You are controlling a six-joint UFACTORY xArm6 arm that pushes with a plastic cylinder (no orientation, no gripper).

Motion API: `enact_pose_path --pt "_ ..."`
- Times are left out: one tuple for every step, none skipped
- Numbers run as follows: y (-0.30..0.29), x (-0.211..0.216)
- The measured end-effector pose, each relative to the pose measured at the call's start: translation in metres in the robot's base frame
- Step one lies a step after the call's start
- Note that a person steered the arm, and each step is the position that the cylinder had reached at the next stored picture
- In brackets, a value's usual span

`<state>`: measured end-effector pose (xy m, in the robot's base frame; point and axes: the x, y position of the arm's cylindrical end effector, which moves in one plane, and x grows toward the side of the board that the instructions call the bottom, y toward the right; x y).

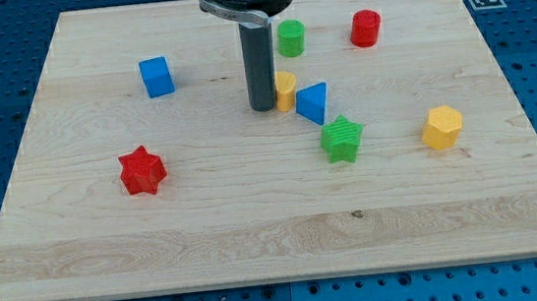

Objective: Slide the blue cube to the center

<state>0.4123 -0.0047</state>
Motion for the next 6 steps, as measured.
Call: enact_pose_path --pt "-0.027 -0.001" --pt "-0.096 -0.001" --pt "-0.163 -0.012" --pt "-0.184 -0.038" --pt "-0.172 -0.052" --pt "-0.128 -0.052"
